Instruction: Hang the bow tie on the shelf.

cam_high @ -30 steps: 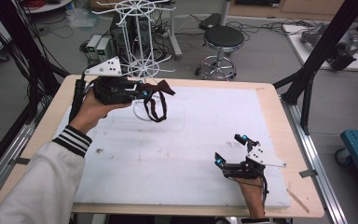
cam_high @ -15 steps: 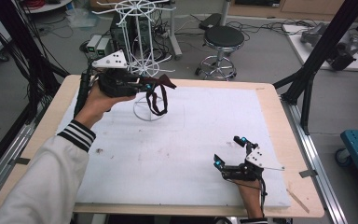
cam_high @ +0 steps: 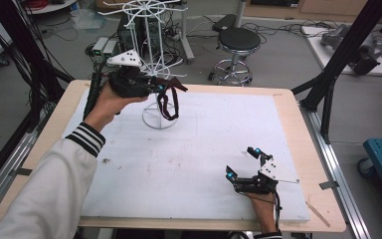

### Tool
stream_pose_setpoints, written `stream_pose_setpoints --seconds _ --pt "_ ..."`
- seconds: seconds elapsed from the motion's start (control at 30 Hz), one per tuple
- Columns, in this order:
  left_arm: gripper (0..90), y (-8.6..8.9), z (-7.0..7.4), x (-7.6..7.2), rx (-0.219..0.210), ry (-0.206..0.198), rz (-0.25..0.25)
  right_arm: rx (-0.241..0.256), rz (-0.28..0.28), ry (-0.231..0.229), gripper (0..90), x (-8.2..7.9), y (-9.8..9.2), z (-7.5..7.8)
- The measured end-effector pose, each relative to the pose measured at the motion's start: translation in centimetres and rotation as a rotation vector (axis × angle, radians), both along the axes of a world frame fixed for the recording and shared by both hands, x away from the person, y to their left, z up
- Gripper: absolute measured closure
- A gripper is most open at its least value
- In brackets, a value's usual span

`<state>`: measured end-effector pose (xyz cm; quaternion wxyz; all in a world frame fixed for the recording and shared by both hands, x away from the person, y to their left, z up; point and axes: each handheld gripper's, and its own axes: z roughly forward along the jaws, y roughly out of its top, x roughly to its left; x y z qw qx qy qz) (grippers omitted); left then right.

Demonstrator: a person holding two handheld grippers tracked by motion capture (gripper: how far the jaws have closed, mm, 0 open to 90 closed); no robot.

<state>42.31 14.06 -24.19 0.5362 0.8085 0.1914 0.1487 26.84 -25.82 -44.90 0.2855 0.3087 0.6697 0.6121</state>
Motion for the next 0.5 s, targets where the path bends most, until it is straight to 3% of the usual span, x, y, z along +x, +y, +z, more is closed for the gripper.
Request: stream_pose_setpoints --seconds 0.17,0.37,0.5 --pt "77.9 0.0 0.1 0.7 0.011 0.016 0.012 0.007 -0.008 -0.017 0.6 0.0 0.0 -0.1" --pt "77.8 0.1 0.0 1.4 0.025 0.027 0.024 0.054 -0.023 -0.023 0.6 -0.3 -0.4 -0.3" --pt "77.7 0.1 -0.3 1.7 0.029 0.032 0.03 0.046 -0.023 -0.037 0.6 -0.3 -0.4 -0.3"
